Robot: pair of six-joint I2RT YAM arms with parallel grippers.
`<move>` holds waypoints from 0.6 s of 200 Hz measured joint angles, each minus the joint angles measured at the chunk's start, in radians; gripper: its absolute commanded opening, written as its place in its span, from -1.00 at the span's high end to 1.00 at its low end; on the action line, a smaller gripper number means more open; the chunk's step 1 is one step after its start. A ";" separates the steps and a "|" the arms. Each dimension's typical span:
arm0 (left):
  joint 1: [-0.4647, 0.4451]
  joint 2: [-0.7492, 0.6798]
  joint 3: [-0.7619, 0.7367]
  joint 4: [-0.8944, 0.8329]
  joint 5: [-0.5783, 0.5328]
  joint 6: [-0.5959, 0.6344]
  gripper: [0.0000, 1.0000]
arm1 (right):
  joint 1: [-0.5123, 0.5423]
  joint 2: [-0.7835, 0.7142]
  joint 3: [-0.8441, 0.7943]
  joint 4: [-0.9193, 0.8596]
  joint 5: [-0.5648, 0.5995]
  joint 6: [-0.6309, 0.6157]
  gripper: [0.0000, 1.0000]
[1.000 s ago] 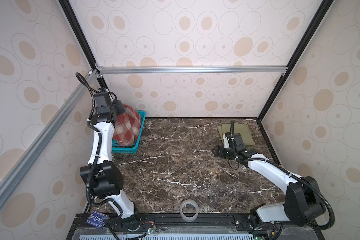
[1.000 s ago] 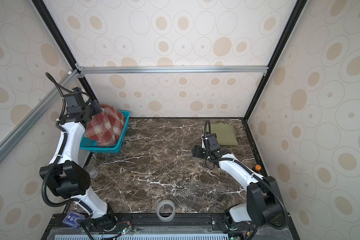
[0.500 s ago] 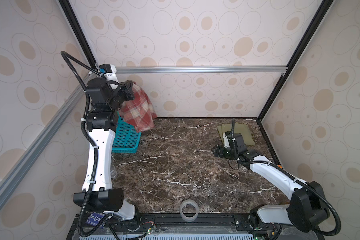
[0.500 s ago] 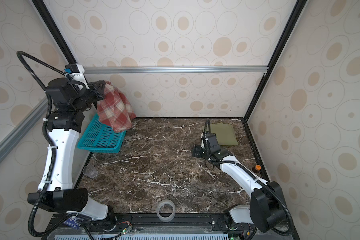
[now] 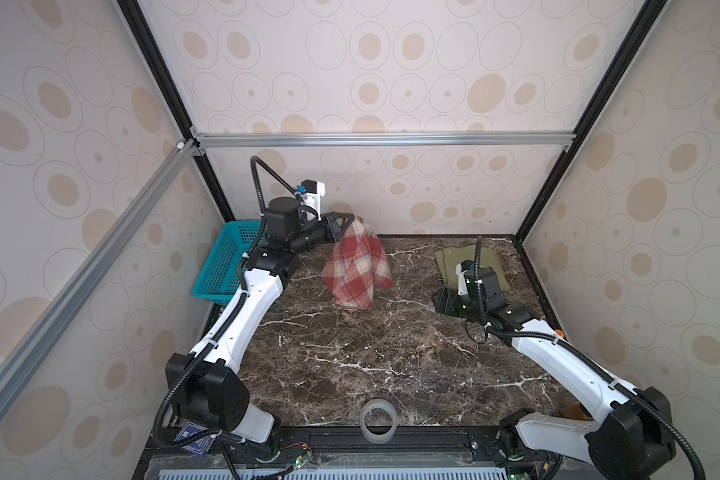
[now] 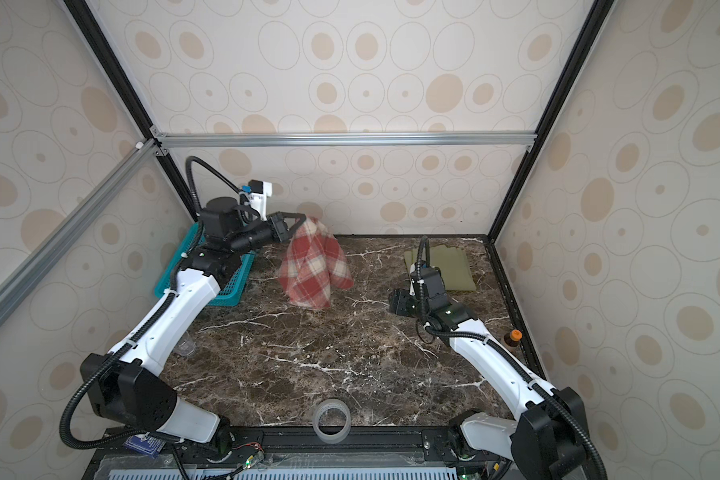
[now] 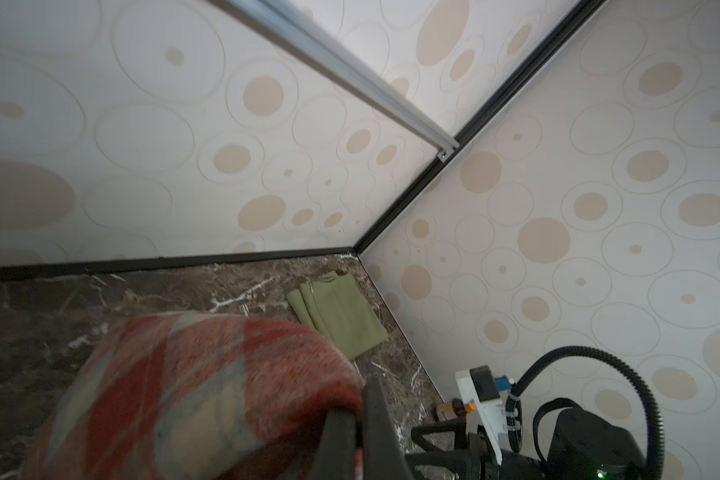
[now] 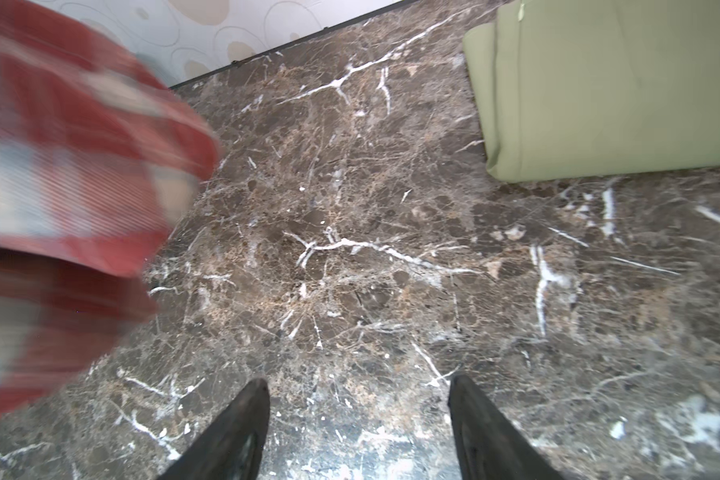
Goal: Fold and stack the skirts
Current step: 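Lift the red plaid skirt out of the basket with the left gripper, then lay the red plaid skirt on the table center with the left gripper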
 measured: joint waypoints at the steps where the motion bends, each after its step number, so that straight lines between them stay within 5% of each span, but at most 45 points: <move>1: -0.004 0.001 -0.005 0.002 0.002 -0.002 1.00 | 0.000 0.000 0.000 -0.001 0.001 0.000 -0.43; 68: -0.095 -0.058 -0.308 0.103 0.043 0.019 1.00 | 0.000 0.031 0.010 -0.035 0.026 -0.019 -0.43; 83: -0.095 -0.121 -0.460 0.099 0.018 0.024 0.51 | 0.000 0.066 0.013 -0.033 0.014 -0.021 -0.43; 120: -0.095 -0.272 -0.727 -0.007 -0.094 0.045 0.17 | 0.000 0.175 0.016 -0.017 -0.019 -0.024 -0.42</move>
